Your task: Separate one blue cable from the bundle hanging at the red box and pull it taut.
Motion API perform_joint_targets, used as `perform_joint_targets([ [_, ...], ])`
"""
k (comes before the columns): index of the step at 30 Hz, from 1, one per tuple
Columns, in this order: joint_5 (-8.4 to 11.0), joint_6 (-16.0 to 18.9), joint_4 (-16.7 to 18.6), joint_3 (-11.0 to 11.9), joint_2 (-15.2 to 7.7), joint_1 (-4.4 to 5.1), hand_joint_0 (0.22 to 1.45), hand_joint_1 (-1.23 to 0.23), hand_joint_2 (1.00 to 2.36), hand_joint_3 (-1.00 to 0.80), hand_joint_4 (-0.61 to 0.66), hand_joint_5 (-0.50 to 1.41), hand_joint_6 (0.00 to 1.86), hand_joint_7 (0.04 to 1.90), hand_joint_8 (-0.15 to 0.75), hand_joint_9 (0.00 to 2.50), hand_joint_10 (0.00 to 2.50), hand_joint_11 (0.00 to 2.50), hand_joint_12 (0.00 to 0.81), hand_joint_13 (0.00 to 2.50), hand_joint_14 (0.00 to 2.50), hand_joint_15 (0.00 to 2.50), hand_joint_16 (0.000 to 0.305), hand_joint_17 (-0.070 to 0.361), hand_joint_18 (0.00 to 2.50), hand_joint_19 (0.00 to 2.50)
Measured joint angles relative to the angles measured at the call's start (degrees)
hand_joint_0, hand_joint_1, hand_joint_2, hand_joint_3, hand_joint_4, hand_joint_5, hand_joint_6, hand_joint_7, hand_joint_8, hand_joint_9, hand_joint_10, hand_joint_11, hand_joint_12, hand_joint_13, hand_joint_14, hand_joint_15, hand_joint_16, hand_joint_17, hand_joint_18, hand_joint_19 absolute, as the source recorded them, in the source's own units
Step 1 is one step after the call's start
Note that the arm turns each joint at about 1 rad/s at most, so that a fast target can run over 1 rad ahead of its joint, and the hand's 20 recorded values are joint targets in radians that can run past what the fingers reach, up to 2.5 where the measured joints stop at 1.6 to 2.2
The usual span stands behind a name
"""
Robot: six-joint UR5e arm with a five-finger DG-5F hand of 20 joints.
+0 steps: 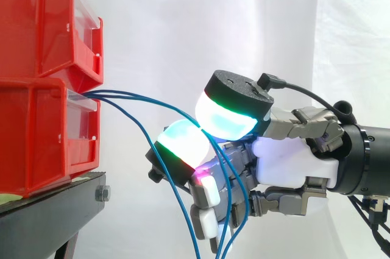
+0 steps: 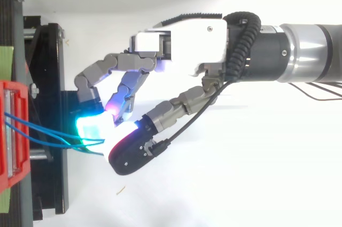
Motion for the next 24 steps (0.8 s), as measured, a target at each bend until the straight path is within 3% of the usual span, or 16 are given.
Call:
perform_joint_targets([
  [16,0.13,-0.1,0.0,0.0,0.0,0.08,0.73,-0.67,1.01,-0.06,0.20,-0.12,0.57,1.26,0.350,0.93,0.01,0.70,0.395,0.94,0.02,0.53,0.050,0.112,0.96,0.59],
  [24,0.16,0.0,0.0,-0.1,0.0,0.16,0.74,-0.63,1.01,-0.04,0.20,-0.10,0.52,1.34,0.352,0.94,0.01,0.70,0.395,0.94,0.02,0.53,0.050,0.112,0.95,0.61],
])
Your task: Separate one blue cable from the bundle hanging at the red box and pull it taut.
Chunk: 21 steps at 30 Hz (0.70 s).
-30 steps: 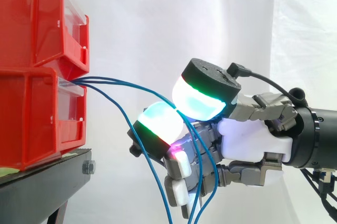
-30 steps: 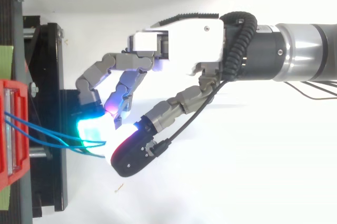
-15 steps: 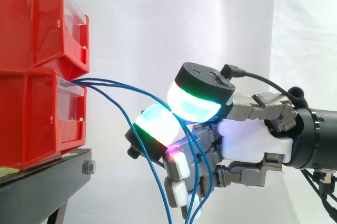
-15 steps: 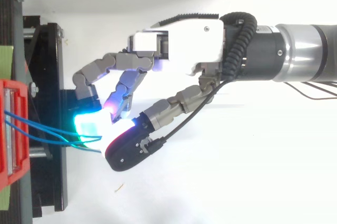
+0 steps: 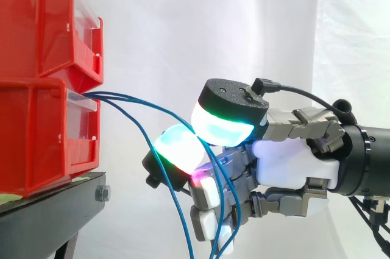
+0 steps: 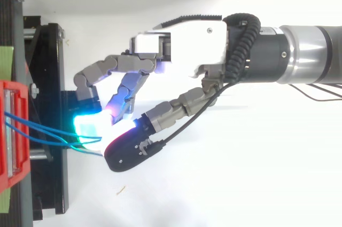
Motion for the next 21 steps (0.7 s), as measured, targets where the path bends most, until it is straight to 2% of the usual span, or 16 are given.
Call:
perform_joint_targets([
  [3,0.09,0.0,0.0,0.0,0.0,0.06,0.75,-0.63,1.01,-0.03,0.20,-0.10,0.51,1.35,0.357,0.95,0.01,0.70,0.396,0.94,0.02,0.53,0.050,0.112,0.95,0.62],
  [7,0.42,0.0,0.0,0.0,0.0,0.13,0.77,-0.69,1.01,0.03,0.18,-0.14,0.67,1.22,0.359,0.93,0.02,0.73,0.401,0.94,0.02,0.53,0.050,0.112,0.95,0.61],
  [8,0.47,0.1,0.0,0.0,0.0,0.14,0.77,-0.71,1.01,0.05,0.18,-0.17,0.77,1.09,0.355,0.90,0.01,0.74,0.405,0.94,0.02,0.53,0.050,0.112,0.95,0.60],
  [13,0.55,0.1,0.0,0.0,0.0,0.16,0.75,-0.79,1.01,0.02,0.26,-0.21,0.86,0.98,0.356,0.84,0.01,0.76,0.408,0.93,0.02,0.53,0.050,0.112,0.96,0.56],
  [14,0.56,0.1,0.1,0.0,0.0,0.17,0.73,-0.81,1.01,0.00,0.30,-0.21,0.86,0.96,0.357,0.82,0.01,0.76,0.411,0.92,0.02,0.54,0.050,0.113,0.97,0.54],
  [21,0.56,0.0,0.0,0.0,0.0,0.17,0.64,-0.83,1.01,-0.37,0.25,-0.21,0.90,1.01,0.372,0.85,0.02,0.81,0.400,0.91,0.02,0.53,0.049,0.111,0.98,0.54],
])
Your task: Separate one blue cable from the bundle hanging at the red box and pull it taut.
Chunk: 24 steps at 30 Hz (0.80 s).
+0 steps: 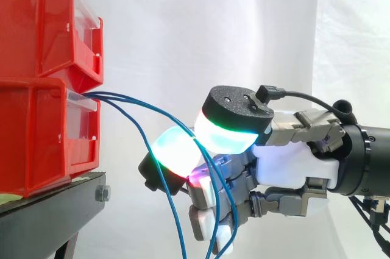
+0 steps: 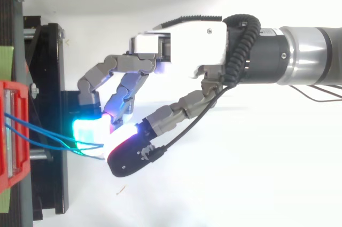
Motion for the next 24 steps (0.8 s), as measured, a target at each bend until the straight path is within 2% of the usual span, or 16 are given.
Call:
perform_joint_targets([
  [3,0.00,0.0,0.0,0.0,0.0,0.00,0.62,-0.77,1.00,-0.50,0.24,-0.18,0.88,1.03,0.365,0.91,0.02,0.79,0.399,0.94,0.02,0.54,0.049,0.110,0.98,0.56],
  [10,0.00,0.0,0.0,0.0,0.0,0.00,0.56,-0.64,1.00,-0.50,0.22,-0.15,0.83,1.07,0.378,1.01,0.02,0.80,0.401,0.99,0.02,0.54,0.050,0.112,1.03,0.58],
  [12,0.00,0.0,0.0,0.0,0.0,0.00,0.55,-0.54,1.00,-0.50,0.18,-0.14,0.82,1.09,0.379,1.05,0.02,0.79,0.399,1.03,0.02,0.54,0.050,0.113,1.06,0.59],
  [18,0.00,0.0,0.0,0.0,0.0,0.00,0.54,-0.40,1.00,-0.50,0.13,-0.11,0.78,1.12,0.372,1.09,0.02,0.77,0.400,1.05,0.02,0.55,0.051,0.115,1.07,0.60],
  [22,0.00,0.0,0.0,0.0,0.0,-0.01,0.50,-0.43,1.00,-0.50,0.14,-0.10,0.78,1.11,0.385,1.11,0.02,0.76,0.418,1.08,0.02,0.54,0.054,0.122,1.11,0.58],
  [24,0.00,0.0,0.0,0.0,0.0,0.00,0.47,-0.52,1.00,-0.50,0.15,-0.09,0.78,1.11,0.395,1.15,0.02,0.77,0.420,1.11,0.02,0.54,0.055,0.125,1.15,0.57],
])
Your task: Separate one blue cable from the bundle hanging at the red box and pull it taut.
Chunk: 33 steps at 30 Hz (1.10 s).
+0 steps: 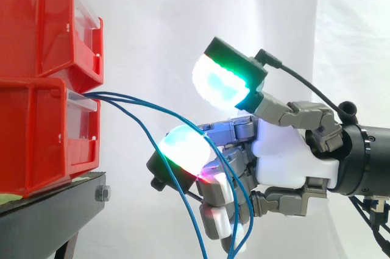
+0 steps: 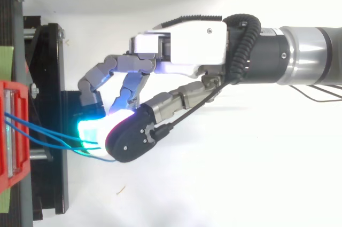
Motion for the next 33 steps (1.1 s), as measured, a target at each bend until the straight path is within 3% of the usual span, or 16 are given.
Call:
perform_joint_targets([
  [2,0.00,0.0,0.0,0.0,0.0,0.00,0.49,-0.65,1.00,-0.50,0.15,-0.09,0.79,1.13,0.389,1.16,0.02,0.78,0.410,1.12,0.02,0.56,0.053,0.119,1.14,0.56],
  [5,0.00,0.0,0.0,0.0,0.0,0.00,0.62,-0.77,1.00,-0.50,0.11,-0.11,0.82,1.25,0.367,1.15,0.02,0.81,0.386,1.11,0.02,0.56,0.046,0.103,1.08,0.58],
  [7,0.00,0.0,0.0,0.0,0.0,0.00,0.65,-0.81,1.00,-0.44,0.09,-0.11,0.82,1.35,0.367,1.16,0.02,0.83,0.387,1.11,0.02,0.57,0.046,0.103,1.09,0.58],
  [8,0.00,0.0,0.0,0.0,0.0,0.00,0.65,-0.86,1.01,-0.30,0.07,-0.12,0.85,1.40,0.370,1.15,0.02,0.84,0.390,1.11,0.02,0.57,0.046,0.103,1.09,0.57],
  [11,0.00,0.0,0.0,0.0,0.0,0.00,0.68,-0.89,1.02,-0.18,-0.02,-0.15,0.91,1.35,0.378,1.12,0.02,0.87,0.399,1.11,0.02,0.56,0.046,0.104,1.10,0.55],
  [15,0.00,0.0,0.0,-0.1,0.0,0.00,0.75,-0.92,1.02,-0.26,-0.03,-0.17,0.93,1.30,0.374,1.06,0.02,0.88,0.400,1.08,0.02,0.56,0.045,0.102,1.06,0.53],
  [21,0.00,0.0,0.0,-0.1,0.0,0.00,0.80,-0.94,1.00,-0.50,0.02,-0.18,0.92,1.21,0.365,1.05,0.02,0.88,0.391,1.06,0.02,0.56,0.045,0.100,1.05,0.52],
  [28,0.00,0.0,0.0,-0.1,0.0,0.12,0.69,-0.92,1.00,-0.50,0.06,-0.15,0.91,1.25,0.366,1.09,0.02,0.88,0.385,1.06,0.02,0.56,0.044,0.099,1.04,0.53],
  [33,0.00,0.0,0.0,-0.1,0.0,0.17,0.61,-0.75,1.00,-0.50,0.01,-0.12,0.86,1.24,0.352,1.13,0.02,0.79,0.384,1.09,0.02,0.56,0.044,0.100,1.05,0.57],
])
